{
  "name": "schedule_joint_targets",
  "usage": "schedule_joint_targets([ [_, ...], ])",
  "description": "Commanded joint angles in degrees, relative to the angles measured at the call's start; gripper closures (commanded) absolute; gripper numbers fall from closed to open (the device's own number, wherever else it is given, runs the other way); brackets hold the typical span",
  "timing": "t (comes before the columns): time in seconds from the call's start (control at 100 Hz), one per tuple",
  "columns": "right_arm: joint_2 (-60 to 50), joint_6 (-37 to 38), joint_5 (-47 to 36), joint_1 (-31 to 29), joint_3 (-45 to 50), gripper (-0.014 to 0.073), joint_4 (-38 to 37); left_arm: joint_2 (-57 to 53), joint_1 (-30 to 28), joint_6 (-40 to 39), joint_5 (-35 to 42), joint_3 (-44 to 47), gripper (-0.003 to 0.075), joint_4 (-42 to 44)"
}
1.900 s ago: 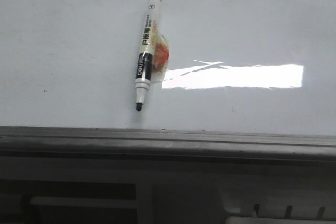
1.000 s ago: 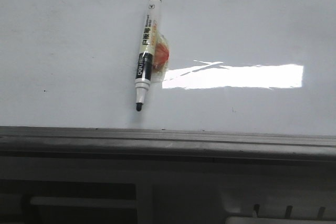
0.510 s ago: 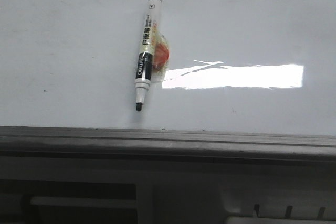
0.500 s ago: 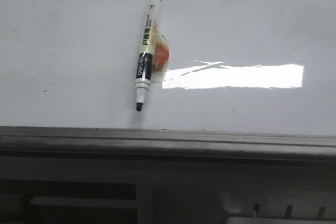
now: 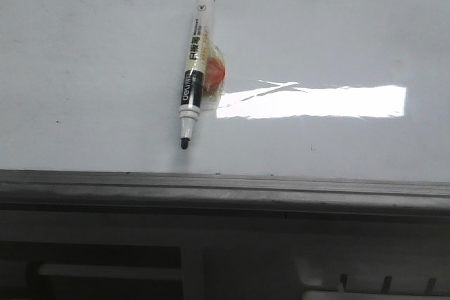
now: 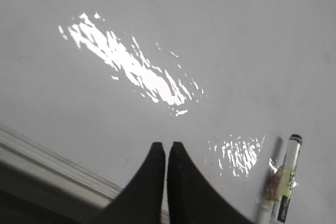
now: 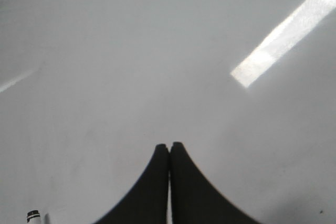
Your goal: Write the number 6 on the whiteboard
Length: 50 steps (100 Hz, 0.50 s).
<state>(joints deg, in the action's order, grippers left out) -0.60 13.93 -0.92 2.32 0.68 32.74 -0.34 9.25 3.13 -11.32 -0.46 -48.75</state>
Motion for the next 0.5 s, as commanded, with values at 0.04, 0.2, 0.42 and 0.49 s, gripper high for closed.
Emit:
schedule_joint_targets([
  [0.04, -1.12, -2.77, -1.06, -0.27, -6.22, 0.0661, -2.93, 1.05, 0.33, 7.86, -2.58, -7.87, 0.0739, 5.12],
  [0.2, 0.64, -11.33, 14.29, -0.27, -16.54, 0.066, -15.02, 12.12, 0.33, 9.5, -13.55, -18.51, 0.0738, 15.33],
  [0.42, 6.41, -25.1, 29.07, -0.27, -25.99, 0.0585, -15.33, 30.63, 0.57, 22.62, -21.59, -28.26, 0.0466, 13.12],
  [0.49, 7.85, -25.11, 31.26, -0.27, -27.76, 0.0487, -15.22, 35.33, 2.92, 25.89, -21.31, -29.21, 0.0332, 7.33],
])
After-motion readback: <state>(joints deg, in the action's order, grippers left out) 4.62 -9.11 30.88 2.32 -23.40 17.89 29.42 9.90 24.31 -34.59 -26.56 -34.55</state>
